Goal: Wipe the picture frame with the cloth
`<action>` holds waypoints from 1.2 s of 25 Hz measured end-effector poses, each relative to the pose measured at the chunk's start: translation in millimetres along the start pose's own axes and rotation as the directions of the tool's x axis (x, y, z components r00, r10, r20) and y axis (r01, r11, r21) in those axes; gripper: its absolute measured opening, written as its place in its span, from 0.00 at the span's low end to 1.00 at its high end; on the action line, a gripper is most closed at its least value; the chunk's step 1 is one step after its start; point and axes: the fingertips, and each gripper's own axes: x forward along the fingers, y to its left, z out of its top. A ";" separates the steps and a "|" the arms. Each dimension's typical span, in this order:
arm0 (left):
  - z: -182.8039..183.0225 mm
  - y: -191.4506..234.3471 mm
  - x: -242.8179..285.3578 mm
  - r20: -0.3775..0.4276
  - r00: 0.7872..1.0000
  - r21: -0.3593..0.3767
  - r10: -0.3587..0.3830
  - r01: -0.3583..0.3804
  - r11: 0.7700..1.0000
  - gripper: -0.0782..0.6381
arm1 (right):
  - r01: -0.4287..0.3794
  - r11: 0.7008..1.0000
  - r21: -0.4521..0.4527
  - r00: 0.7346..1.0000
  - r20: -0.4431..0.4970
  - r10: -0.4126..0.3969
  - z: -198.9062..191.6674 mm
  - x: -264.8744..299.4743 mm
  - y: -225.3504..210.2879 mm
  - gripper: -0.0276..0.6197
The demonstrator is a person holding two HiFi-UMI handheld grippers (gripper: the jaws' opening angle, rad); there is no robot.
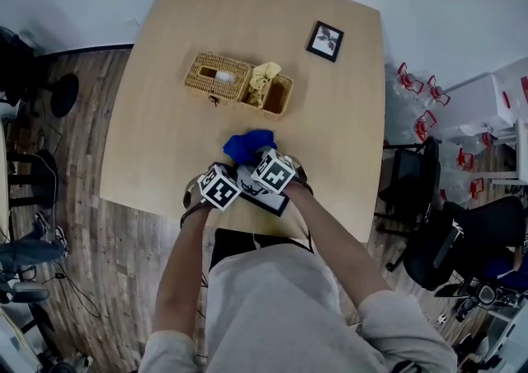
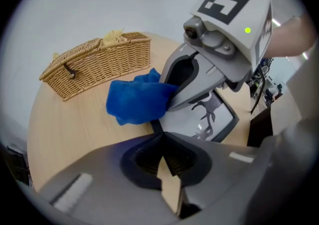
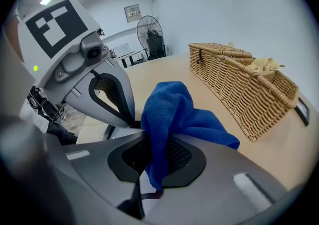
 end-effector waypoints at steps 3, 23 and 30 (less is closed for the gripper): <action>0.5 -0.2 0.2 -0.005 1.000 -0.002 -0.001 0.001 1.000 0.18 | -0.006 1.000 0.026 1.000 -0.002 0.006 -2.3 -2.7 -1.7 0.11; -0.3 0.3 -0.7 0.007 1.000 -0.010 0.018 -0.018 1.000 0.18 | 0.026 0.999 0.024 0.999 -0.025 -0.025 -36.9 -33.5 -7.6 0.11; -0.5 0.7 -0.3 0.005 1.000 -0.005 0.022 -0.022 1.000 0.18 | 0.033 0.999 0.027 0.999 -0.037 -0.032 -50.7 -42.0 -6.1 0.11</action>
